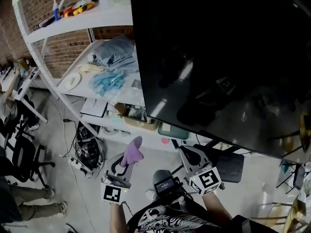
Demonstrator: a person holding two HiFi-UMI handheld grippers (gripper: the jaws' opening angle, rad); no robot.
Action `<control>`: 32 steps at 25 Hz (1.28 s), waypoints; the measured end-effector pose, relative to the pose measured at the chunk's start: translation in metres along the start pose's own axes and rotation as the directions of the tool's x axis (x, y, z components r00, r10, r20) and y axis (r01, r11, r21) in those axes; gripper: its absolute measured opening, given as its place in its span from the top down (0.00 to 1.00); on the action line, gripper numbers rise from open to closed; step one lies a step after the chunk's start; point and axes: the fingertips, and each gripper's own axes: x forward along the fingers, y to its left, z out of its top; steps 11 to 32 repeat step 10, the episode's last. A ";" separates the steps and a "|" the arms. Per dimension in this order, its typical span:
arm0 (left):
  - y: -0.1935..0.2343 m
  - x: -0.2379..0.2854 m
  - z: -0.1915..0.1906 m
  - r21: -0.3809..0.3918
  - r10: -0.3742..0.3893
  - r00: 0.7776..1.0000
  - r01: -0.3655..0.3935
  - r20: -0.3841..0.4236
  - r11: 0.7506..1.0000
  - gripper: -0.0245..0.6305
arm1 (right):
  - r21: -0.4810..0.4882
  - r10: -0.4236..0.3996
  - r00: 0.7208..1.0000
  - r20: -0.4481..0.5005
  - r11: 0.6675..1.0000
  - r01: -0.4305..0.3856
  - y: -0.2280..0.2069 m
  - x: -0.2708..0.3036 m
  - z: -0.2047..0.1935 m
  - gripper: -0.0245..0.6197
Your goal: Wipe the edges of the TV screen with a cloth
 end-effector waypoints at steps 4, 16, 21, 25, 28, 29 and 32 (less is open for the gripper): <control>-0.004 0.003 -0.002 -0.052 -0.013 1.000 0.013 -0.005 0.999 0.82 | 0.030 -0.176 0.984 0.021 0.984 0.176 -0.019 -0.049 -0.009 0.92; -0.027 0.013 -0.006 0.002 -0.051 0.998 0.051 -0.023 0.999 0.82 | 0.045 -0.349 0.937 0.038 0.937 0.347 -0.056 -0.132 -0.011 0.92; -0.027 0.013 -0.006 0.002 -0.051 0.998 0.051 -0.023 0.999 0.82 | 0.045 -0.349 0.937 0.038 0.937 0.347 -0.056 -0.132 -0.011 0.92; -0.027 0.013 -0.006 0.002 -0.051 0.998 0.051 -0.023 0.999 0.82 | 0.045 -0.349 0.937 0.038 0.937 0.347 -0.056 -0.132 -0.011 0.92; -0.027 0.013 -0.006 0.002 -0.051 0.998 0.051 -0.023 0.999 0.82 | 0.045 -0.349 0.937 0.038 0.937 0.347 -0.056 -0.132 -0.011 0.92; -0.027 0.013 -0.006 0.002 -0.051 0.998 0.051 -0.023 0.999 0.82 | 0.045 -0.349 0.937 0.038 0.937 0.347 -0.056 -0.132 -0.011 0.92; -0.027 0.013 -0.006 0.002 -0.051 0.998 0.051 -0.023 0.999 0.82 | 0.045 -0.349 0.937 0.038 0.937 0.347 -0.056 -0.132 -0.011 0.92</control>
